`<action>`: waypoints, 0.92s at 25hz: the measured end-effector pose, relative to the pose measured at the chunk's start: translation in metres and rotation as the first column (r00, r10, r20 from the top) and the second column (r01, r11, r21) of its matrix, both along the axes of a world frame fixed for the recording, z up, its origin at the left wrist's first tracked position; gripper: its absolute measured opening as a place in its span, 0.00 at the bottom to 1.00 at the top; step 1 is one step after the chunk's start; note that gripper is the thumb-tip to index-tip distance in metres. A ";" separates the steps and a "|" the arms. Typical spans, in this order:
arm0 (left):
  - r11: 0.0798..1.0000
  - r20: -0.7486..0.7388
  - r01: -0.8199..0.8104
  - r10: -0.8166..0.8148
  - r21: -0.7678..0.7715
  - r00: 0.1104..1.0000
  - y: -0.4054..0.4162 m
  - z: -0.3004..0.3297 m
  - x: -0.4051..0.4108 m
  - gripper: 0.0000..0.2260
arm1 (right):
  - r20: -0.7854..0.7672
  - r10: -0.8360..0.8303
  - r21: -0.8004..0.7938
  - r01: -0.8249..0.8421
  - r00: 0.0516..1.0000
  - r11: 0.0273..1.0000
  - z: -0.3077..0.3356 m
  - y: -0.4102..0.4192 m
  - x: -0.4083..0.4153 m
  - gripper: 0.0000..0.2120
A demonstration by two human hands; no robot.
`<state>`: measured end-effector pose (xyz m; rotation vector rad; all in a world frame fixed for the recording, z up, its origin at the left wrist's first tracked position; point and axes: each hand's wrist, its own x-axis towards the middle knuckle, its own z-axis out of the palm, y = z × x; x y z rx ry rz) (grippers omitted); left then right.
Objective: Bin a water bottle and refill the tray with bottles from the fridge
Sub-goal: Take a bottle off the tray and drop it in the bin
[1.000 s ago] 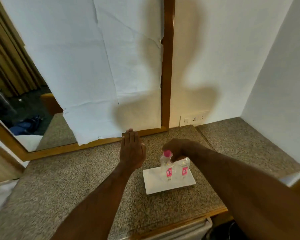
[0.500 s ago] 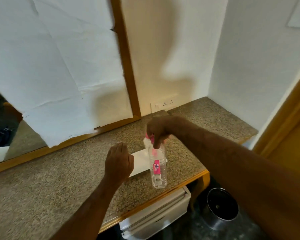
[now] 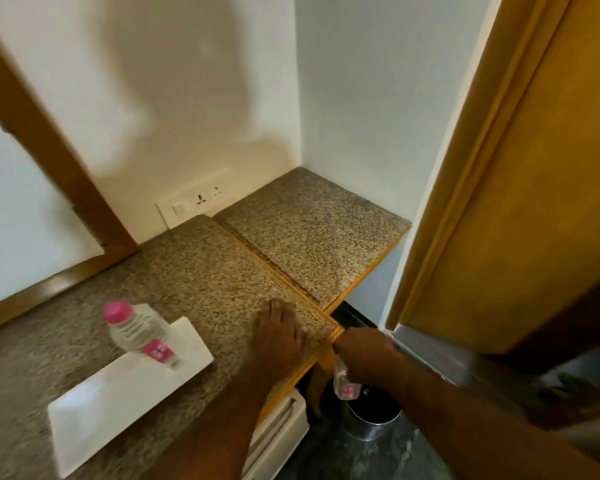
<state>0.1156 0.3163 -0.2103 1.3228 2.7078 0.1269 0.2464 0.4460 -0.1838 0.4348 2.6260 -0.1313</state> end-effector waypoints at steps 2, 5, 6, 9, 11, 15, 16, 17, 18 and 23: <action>0.997 -0.046 -0.031 0.034 0.066 0.998 0.016 -0.021 -0.011 0.31 | 0.009 -0.156 -0.051 0.156 0.988 0.986 -0.061 0.019 0.010 0.12; 0.992 -0.095 -0.005 0.017 0.126 0.995 0.022 -0.046 -0.018 0.30 | 0.008 -0.360 -0.101 0.359 0.933 0.928 -0.151 0.039 0.023 0.15; 0.990 -0.101 -0.003 0.017 0.138 0.995 0.021 -0.046 -0.019 0.30 | 0.005 -0.415 -0.109 0.413 0.910 0.904 -0.172 0.042 0.026 0.16; 0.991 -0.095 0.008 0.004 0.131 0.995 0.023 -0.048 -0.017 0.31 | -0.019 -0.548 -0.133 0.541 0.836 0.830 -0.223 0.044 0.028 0.13; 0.993 -0.088 0.006 0.005 0.121 0.996 0.020 -0.046 -0.015 0.32 | -0.011 -0.574 -0.151 0.566 0.819 0.811 -0.243 0.045 0.026 0.11; 0.990 -0.085 0.015 -0.003 0.141 0.996 0.021 -0.047 -0.018 0.32 | -0.020 -0.605 -0.151 0.596 0.796 0.789 -0.269 0.049 0.023 0.10; 0.990 -0.086 0.016 -0.004 0.137 0.996 0.021 -0.047 -0.018 0.32 | -0.014 -0.628 -0.160 0.618 0.778 0.770 -0.274 0.047 0.026 0.10; 0.992 -0.078 0.012 -0.002 0.126 0.997 0.022 -0.047 -0.018 0.32 | 0.000 -0.647 -0.169 0.638 0.762 0.751 -0.278 0.041 0.031 0.11; 0.994 -0.069 0.007 0.001 0.111 0.998 0.022 -0.045 -0.018 0.32 | 0.016 -0.653 -0.176 0.645 0.757 0.744 -0.281 0.031 0.036 0.11; 0.983 -0.050 -0.078 0.087 0.166 0.995 0.006 -0.030 0.012 0.27 | -0.002 -0.525 -0.293 0.502 0.851 0.814 -0.295 -0.070 0.080 0.12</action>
